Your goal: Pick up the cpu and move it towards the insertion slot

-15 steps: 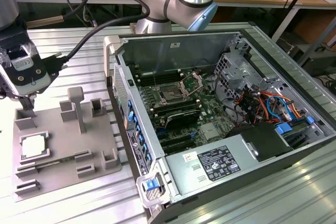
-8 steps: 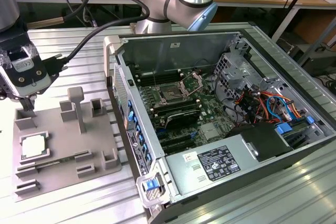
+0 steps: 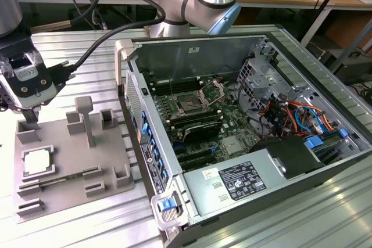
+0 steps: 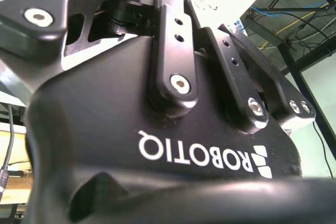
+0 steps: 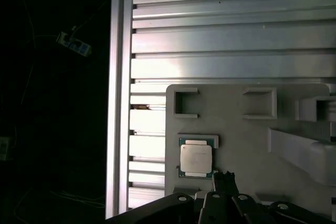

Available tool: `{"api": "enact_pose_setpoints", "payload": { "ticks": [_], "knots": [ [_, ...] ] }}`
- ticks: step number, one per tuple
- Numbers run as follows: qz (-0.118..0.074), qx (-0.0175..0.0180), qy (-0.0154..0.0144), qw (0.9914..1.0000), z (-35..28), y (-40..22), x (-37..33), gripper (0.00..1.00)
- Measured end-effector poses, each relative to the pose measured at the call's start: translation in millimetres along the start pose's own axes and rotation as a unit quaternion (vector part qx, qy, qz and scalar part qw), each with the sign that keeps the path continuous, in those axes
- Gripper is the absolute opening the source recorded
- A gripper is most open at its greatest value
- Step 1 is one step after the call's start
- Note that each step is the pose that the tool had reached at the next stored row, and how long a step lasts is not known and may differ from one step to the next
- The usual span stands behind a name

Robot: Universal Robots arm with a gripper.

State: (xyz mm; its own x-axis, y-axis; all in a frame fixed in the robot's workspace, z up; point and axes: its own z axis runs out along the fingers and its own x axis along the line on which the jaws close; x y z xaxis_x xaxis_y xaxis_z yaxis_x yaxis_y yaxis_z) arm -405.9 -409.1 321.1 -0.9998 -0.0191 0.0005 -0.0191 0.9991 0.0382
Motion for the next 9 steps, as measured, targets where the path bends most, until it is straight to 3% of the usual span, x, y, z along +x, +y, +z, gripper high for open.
{"api": "enact_pose_setpoints", "payload": {
  "ticks": [9],
  "knots": [
    [0.000,0.0000,0.0000,1.00000,1.9,-0.1,0.0,0.11]
  ]
}}
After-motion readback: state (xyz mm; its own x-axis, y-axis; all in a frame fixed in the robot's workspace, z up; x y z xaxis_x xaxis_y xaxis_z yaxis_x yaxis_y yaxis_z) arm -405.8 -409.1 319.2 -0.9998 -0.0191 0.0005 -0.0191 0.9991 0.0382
